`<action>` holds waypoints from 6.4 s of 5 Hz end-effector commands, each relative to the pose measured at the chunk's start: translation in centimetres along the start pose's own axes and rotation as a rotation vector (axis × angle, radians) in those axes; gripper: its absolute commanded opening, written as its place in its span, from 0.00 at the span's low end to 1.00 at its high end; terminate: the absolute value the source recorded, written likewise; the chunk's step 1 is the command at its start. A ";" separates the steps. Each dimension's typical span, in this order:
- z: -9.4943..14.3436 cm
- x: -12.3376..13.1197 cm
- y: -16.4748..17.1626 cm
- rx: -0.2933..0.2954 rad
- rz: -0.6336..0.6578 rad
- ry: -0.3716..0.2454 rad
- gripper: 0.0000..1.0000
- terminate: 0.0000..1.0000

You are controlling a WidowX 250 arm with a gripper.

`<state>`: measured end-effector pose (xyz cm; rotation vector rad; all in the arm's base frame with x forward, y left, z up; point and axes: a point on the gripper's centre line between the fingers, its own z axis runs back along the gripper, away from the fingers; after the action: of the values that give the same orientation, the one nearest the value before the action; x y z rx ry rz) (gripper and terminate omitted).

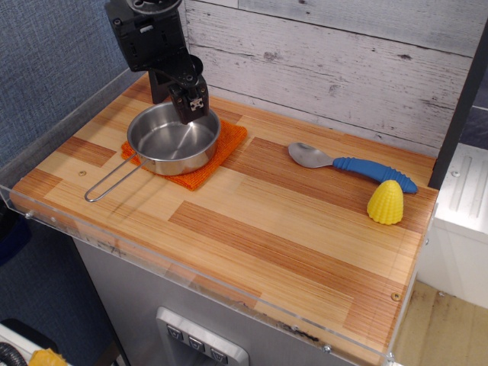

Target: Move the blue spatula away from yellow object.

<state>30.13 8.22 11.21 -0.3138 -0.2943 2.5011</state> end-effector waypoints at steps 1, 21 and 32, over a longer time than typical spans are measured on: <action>0.0 0.0 0.0 0.000 0.000 0.000 1.00 0.00; 1.3 -8.3 9.6 0.087 -1.027 0.109 0.00 0.00; -5.9 1.6 12.8 0.256 -1.071 0.025 1.00 0.00</action>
<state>23.89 -0.16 0.68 -0.0161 -0.0423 1.4442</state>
